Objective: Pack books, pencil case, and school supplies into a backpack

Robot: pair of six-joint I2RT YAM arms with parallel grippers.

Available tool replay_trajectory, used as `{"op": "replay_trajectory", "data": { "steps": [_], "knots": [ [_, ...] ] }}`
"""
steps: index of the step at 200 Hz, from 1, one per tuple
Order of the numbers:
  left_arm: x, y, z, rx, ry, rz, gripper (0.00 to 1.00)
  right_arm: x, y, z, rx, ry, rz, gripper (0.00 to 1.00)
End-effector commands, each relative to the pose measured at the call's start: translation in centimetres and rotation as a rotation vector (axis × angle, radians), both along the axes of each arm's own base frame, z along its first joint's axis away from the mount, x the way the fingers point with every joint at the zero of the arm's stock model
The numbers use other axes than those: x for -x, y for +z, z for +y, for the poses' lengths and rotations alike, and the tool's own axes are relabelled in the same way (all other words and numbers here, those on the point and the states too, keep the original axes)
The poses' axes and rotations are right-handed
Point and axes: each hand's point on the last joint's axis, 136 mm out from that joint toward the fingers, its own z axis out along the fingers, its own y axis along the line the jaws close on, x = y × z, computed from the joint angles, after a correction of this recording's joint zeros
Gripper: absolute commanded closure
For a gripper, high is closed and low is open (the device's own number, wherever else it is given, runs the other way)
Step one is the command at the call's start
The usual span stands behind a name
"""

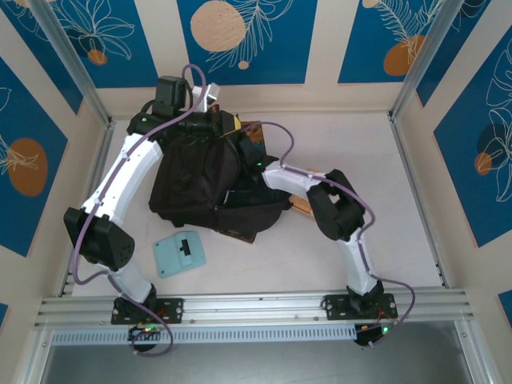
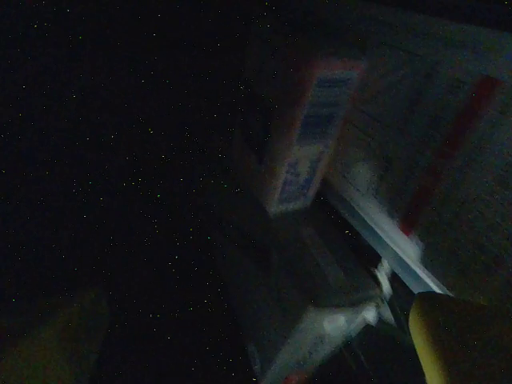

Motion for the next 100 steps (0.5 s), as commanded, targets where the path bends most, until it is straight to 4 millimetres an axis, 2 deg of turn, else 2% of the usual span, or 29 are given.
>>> {"op": "replay_trajectory", "data": {
  "steps": [1, 62, 82, 100],
  "knots": [
    [0.1, 2.0, 0.7, 0.033, -0.001, -0.080, 1.00, 0.6, 3.5, -2.9, -0.009, -0.015, -0.080, 0.02],
    [-1.7, -0.4, 2.8, -0.038, 0.101, -0.053, 1.00, 4.2, 8.3, -10.2, 0.035, -0.011, -0.255, 0.05],
    [-2.4, -1.2, 3.9, -0.049, 0.148, -0.031, 1.00, 4.2, 9.7, -13.8, 0.042, -0.090, -0.293, 0.08],
    [-3.2, -1.9, 5.5, -0.075, 0.214, -0.012, 1.00, 3.5, 10.8, -17.6, 0.028, -0.193, -0.308, 0.10]
  ]
}}
